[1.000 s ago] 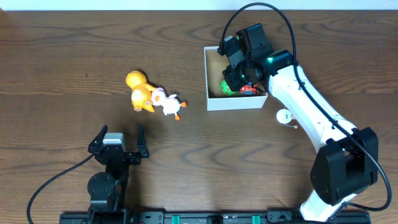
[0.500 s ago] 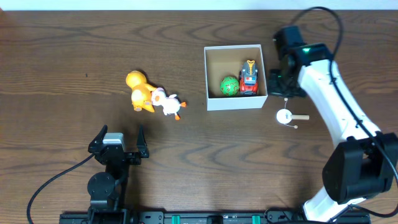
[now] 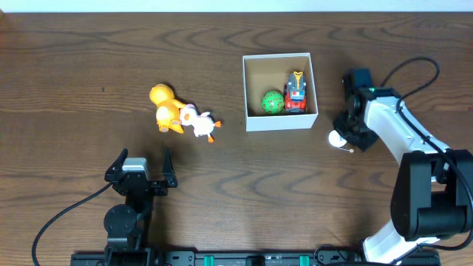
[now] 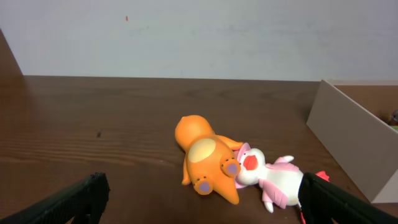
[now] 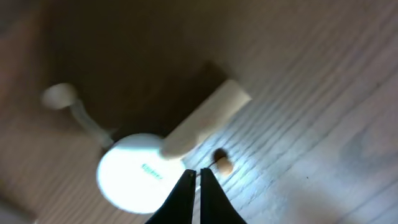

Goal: Pack container
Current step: 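Move the right gripper right and grasp the small white stick toy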

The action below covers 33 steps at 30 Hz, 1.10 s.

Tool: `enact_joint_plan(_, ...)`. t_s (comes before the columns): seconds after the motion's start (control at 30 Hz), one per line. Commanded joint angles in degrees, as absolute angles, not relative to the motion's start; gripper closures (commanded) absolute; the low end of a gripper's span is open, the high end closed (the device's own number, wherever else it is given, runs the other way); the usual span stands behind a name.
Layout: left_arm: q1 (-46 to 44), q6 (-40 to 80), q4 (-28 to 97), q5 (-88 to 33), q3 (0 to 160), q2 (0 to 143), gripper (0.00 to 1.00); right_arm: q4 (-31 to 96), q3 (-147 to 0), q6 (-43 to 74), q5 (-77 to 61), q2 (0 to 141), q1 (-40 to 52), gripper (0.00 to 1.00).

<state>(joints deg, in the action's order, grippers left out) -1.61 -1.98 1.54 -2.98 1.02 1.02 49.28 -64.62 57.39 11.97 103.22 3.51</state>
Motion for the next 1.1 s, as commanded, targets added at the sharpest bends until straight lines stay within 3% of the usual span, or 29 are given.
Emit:
enact_joint_plan(0.0,-1.37,-2.76,3.88,-2.35,0.23,0.99,0.02,47.72,-62.13,62.92,13.56,102.32,1.37,0.87)
enact_joint_plan(0.13,-1.37,-2.76,3.88,-2.35,0.23,0.99,0.02,43.42,-59.00,63.86,13.52,102.32,-0.32,0.85)
enact_joint_plan(0.2,-1.37,-2.76,3.88,-2.35,0.23,0.99,0.02,40.95,-57.49,63.83,13.52,102.32,-0.82,0.76)
enact_joint_plan(0.3,-1.37,-2.76,3.88,-2.35,0.23,0.99,0.02,37.41,-55.59,63.81,13.52,102.32,-1.15,0.76)
enact_joint_plan(0.43,-1.37,-2.76,3.88,-2.35,0.23,0.99,0.02,34.89,-54.13,63.81,13.30,102.32,-1.13,0.99)
enact_joint_plan(0.73,-1.37,-2.76,3.88,-2.35,0.23,0.99,0.02,34.50,-54.52,62.50,13.32,102.21,-1.10,0.99)
enact_joint_plan(1.07,-1.37,-2.76,3.88,-2.35,0.23,0.99,0.02,35.18,-54.54,62.50,11.35,99.29,-1.10,0.80)
